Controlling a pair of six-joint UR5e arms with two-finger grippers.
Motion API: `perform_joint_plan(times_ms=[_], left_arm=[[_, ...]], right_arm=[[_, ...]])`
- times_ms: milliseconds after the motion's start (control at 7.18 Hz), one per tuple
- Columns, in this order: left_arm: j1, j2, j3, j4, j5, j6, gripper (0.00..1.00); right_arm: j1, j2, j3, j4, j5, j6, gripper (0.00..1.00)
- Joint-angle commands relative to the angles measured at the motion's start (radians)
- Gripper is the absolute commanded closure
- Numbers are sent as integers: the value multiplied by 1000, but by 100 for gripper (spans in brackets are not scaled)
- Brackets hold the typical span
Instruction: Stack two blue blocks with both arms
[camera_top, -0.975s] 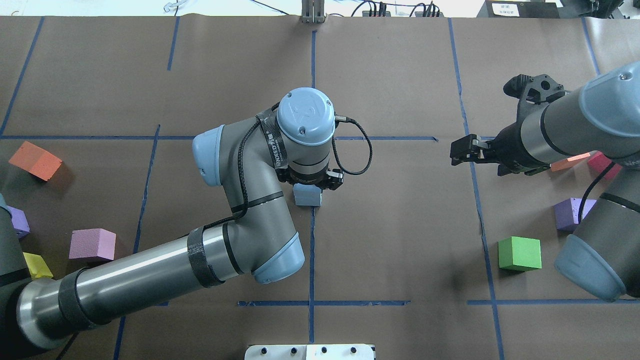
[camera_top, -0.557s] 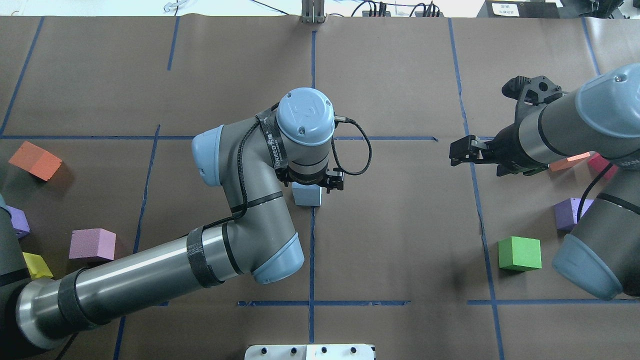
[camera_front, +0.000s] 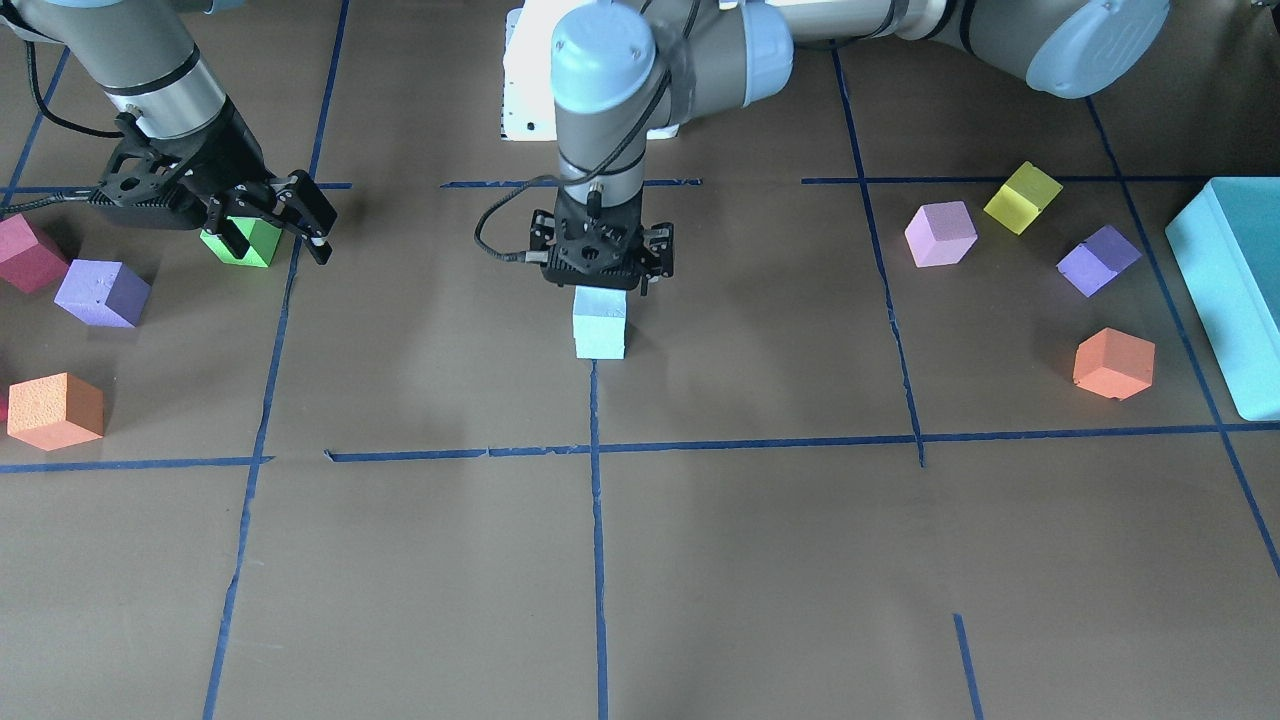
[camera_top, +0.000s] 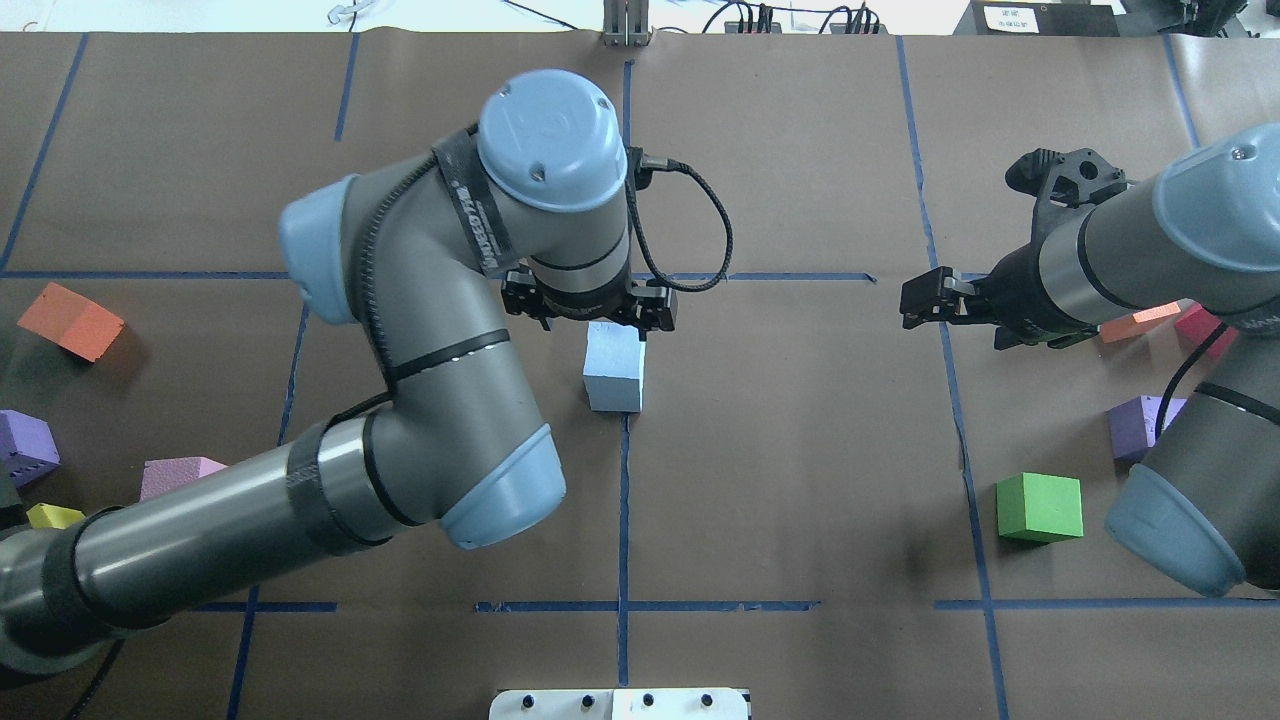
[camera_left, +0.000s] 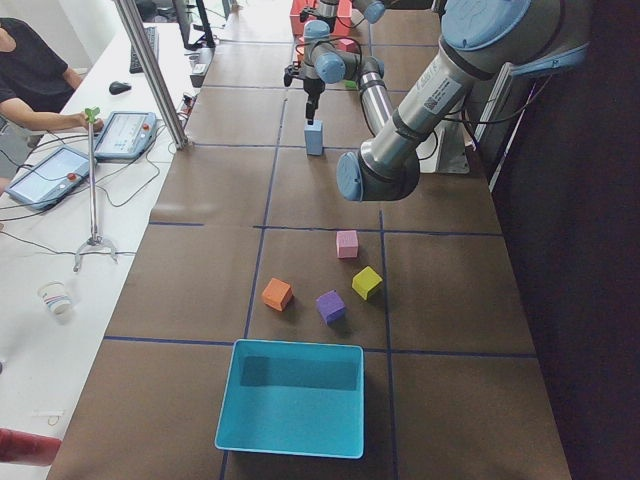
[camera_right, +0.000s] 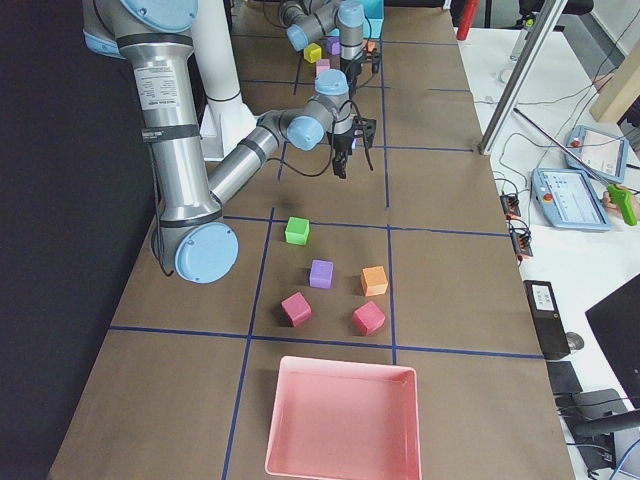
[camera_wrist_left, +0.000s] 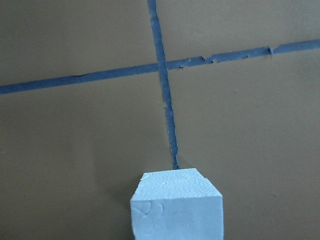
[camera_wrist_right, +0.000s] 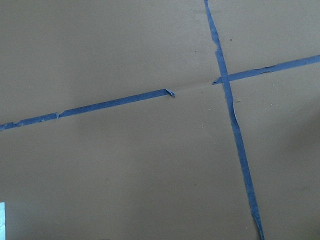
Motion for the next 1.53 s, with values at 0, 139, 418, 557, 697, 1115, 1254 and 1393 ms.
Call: perform_joint_plan(times_ms=[0,139,418,557,697,1115,1254,1393], left_arm=[[-126,200,-241,50,-91,113,0],[-216,289,-278,50,-147,299,0],[-426,484,-268,21,-232,663,0],[-544,559,-253,14,-342,818,0],[-681,598,-180,14,-425,1000,0],[-909,661,74,-2,-481,1376,0],[-979,684,72,-3,-479,1290,0],[-998,713,68,-27,-481,1281,0]], right_arm=[[77,-7,-2,-3,64,-61,0],[147,-34,-3,-6,136,-130,0],[345,-109,-19,-17,298,-352,0],[449,-146,-60,-17,373,-482,0],[556,-174,-135,-18,427,-679,0],[745,-230,-354,-15,431,-1149,0],[772,-260,-367,-18,431,-1243,0],[772,-260,-361,-18,432,-1246,0]])
